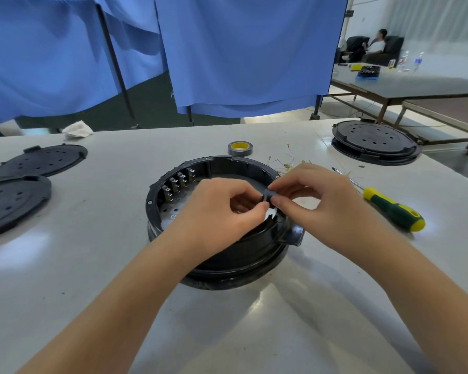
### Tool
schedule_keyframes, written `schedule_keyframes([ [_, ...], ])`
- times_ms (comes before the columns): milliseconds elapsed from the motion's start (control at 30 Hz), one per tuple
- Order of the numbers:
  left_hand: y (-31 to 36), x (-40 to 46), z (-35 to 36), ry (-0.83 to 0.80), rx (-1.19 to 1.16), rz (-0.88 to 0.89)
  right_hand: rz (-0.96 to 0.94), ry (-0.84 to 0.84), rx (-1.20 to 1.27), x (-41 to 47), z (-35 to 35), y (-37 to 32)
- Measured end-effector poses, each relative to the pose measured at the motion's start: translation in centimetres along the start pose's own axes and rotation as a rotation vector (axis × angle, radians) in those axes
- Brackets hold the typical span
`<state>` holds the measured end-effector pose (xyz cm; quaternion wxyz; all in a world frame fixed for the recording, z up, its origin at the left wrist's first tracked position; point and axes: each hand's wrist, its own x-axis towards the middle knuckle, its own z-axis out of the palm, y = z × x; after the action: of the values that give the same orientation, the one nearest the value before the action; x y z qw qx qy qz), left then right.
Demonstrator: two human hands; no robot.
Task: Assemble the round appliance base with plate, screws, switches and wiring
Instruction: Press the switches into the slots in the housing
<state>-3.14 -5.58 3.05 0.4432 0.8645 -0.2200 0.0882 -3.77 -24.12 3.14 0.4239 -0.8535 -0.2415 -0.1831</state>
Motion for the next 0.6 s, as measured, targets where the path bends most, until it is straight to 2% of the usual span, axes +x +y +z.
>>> schedule_keyframes([
  [200, -0.1, 0.0, -0.2, 0.012, -0.088, -0.023, 0.137, -0.032, 0.008, 0.0, -0.2, 0.3],
  [433, -0.2, 0.1, -0.2, -0.051, -0.093, -0.022, 0.108, -0.017, 0.018, 0.0, -1.0, 0.5],
  [600, -0.4, 0.2, -0.3, -0.131, -0.015, -0.071, 0.118, -0.011, -0.003, 0.0, -1.9, 0.8],
])
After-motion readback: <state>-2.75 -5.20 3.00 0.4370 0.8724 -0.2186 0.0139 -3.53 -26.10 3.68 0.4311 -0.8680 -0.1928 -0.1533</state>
